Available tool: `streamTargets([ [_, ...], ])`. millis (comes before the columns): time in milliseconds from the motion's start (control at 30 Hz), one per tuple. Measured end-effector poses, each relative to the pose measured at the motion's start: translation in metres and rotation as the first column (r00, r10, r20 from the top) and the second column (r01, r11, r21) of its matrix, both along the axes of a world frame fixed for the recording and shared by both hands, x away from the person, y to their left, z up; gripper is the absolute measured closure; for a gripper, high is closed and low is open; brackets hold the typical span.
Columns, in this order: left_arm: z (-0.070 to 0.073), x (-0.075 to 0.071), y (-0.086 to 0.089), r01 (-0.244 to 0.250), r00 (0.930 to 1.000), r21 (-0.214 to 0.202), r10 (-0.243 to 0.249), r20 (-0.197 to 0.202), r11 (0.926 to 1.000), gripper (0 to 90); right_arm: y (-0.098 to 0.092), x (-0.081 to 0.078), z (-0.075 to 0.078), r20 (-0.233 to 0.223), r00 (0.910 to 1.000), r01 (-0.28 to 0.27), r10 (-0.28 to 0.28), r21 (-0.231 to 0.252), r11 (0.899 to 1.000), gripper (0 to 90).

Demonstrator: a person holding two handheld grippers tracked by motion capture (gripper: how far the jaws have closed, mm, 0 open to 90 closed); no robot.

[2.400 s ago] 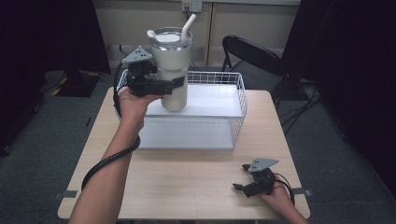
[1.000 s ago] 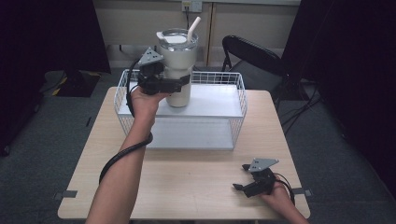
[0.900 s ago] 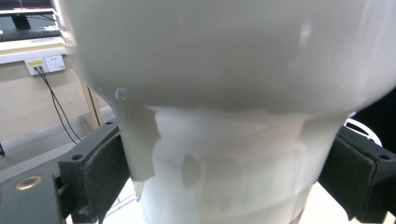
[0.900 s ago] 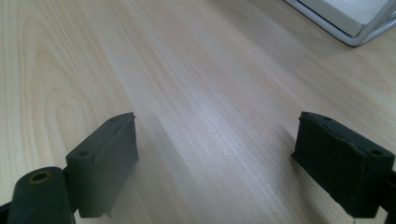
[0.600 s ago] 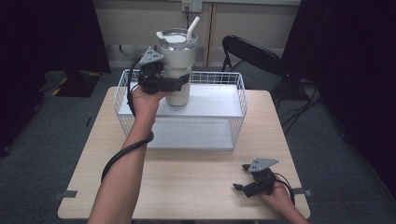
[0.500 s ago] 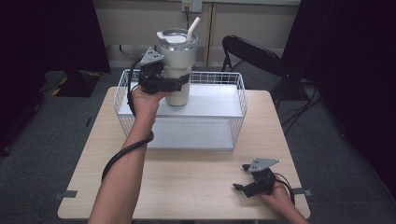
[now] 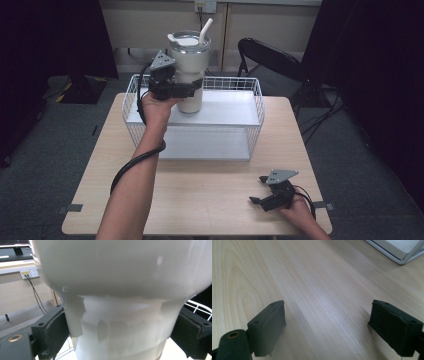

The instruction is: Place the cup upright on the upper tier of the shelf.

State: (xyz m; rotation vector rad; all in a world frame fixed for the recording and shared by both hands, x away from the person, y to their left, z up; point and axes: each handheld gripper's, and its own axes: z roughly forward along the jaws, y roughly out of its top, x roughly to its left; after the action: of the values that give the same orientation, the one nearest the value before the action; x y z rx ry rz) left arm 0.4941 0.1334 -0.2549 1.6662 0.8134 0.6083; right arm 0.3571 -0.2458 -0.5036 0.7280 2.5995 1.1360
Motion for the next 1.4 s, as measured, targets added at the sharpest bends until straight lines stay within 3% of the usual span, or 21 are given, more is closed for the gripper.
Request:
streamTargets([
  [367, -0.006, 0.001, 0.002, -0.013, 0.9999, 0.017, 0.013, -0.002, 0.9998, 10.0, 0.000, 0.000, 0.000, -0.001, 1.0000, -0.001, 0.001, 0.000, 1.000, 12.7],
  [600, -0.008, 0.002, 0.007, -0.004, 1.0000, -0.009, 0.004, -0.009, 0.9999, 9.9, 0.000, 0.000, 0.000, 0.000, 1.0000, -0.001, 0.001, 0.000, 1.000, 12.8],
  [1400, -0.012, -0.006, 0.013, 0.025, 0.9995, 0.010, -0.025, 0.017, 0.9996, 9.8, -0.001, -0.001, 0.000, -0.001, 1.0000, -0.002, 0.002, -0.001, 1.000, 12.8],
])
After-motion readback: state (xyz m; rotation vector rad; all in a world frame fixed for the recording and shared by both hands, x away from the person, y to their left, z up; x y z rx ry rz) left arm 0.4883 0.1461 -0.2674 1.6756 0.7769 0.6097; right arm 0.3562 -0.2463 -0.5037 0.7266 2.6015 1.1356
